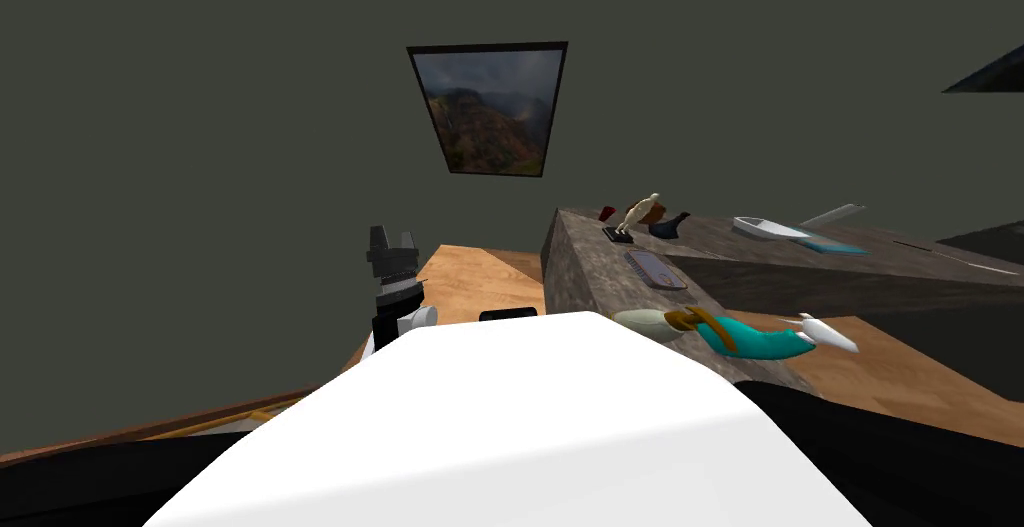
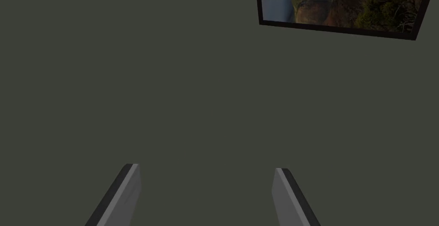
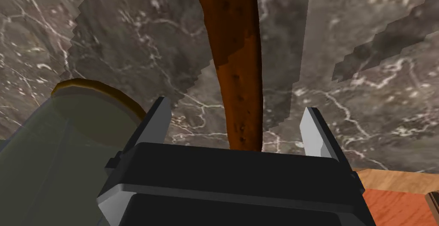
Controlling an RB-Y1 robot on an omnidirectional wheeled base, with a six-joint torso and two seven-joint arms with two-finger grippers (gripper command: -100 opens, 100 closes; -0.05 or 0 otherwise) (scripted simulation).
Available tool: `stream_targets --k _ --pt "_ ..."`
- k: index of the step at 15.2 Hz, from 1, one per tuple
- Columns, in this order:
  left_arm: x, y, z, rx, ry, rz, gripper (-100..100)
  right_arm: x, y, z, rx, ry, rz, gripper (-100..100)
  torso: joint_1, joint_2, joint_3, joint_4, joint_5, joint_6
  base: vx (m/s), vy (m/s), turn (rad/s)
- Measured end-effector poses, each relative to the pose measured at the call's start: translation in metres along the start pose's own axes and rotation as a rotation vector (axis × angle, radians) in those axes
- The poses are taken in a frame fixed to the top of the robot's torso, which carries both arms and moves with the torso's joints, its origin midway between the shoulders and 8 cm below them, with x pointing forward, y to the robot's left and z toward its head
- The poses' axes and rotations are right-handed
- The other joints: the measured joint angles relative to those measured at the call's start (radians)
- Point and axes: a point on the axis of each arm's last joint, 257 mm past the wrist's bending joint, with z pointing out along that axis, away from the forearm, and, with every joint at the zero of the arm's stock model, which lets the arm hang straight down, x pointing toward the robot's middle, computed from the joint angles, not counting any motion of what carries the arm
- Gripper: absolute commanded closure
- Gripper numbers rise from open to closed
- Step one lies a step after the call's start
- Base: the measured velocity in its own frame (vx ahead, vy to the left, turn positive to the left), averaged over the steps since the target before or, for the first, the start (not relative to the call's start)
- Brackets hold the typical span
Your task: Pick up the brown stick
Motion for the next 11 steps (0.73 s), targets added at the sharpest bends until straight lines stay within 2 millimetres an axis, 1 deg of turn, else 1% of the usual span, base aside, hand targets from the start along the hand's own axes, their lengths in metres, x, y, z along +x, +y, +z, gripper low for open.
stream_targets --k 2,4,5,7,11 --pt "0.0 0.0 0.0 0.0 0.0 0.0 0 0.016 0.013 -0.002 -0.037 0.036 -0.039 -100 0.0 0.0 0.0 0.0 0.0 0.0 -0.019 -0.022 0.218" --pt "0.0 0.0 0.0 0.0 0.0 0.0 0 0.022 0.021 -0.005 -0.064 0.06 -0.067 -100 0.0 0.0 0.0 0.0 0.0 0.0 -0.017 -0.018 0.186" --pt "0.0 0.0 0.0 0.0 0.0 0.0 0 0.028 0.029 -0.007 -0.08 0.075 -0.08 -100 0.001 0.0 0.0 0.0 0.0 0.0 -0.011 -0.015 0.103" --pt "0.0 0.0 0.0 0.0 0.0 0.0 0 0.031 0.031 -0.007 -0.083 0.078 -0.082 -100 0.001 -0.001 0.0 0.0 0.0 0.001 -0.013 0.006 0.072" --pt "0.0 0.0 0.0 0.0 0.0 0.0 0 0.035 0.036 0.006 -0.077 0.08 -0.067 -100 0.004 0.0 0.0 0.0 0.001 0.001 -0.018 0.024 0.06"
